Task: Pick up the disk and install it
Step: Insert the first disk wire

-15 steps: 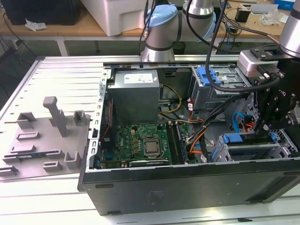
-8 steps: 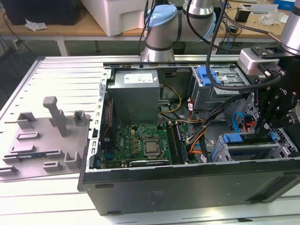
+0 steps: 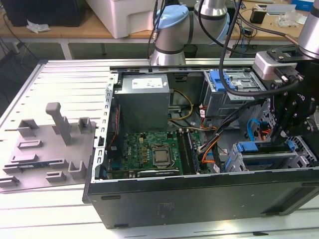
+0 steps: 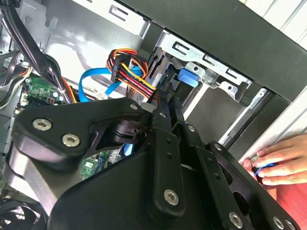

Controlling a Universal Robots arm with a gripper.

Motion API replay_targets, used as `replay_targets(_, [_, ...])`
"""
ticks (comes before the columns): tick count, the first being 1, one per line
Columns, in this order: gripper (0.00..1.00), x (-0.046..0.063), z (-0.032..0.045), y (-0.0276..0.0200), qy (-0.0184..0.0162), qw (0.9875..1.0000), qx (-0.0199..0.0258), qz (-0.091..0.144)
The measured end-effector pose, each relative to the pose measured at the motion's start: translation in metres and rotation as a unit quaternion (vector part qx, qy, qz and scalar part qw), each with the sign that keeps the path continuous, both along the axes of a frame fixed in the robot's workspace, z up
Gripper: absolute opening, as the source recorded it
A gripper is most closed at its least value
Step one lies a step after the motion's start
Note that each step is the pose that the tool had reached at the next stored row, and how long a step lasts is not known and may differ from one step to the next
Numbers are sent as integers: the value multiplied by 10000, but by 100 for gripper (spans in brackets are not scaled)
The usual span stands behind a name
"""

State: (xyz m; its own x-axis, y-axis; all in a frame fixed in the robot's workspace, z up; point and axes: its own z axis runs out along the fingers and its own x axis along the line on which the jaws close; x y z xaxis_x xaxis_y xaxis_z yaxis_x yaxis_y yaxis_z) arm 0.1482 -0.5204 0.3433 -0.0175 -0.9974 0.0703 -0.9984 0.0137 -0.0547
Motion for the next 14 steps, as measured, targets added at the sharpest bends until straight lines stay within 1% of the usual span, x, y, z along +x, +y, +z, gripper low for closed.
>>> replay_targets(4, [17, 4, -5, 0, 0, 10000, 7, 0])
replay_targets(14, [17, 4, -44, 0, 0, 10000, 9, 0])
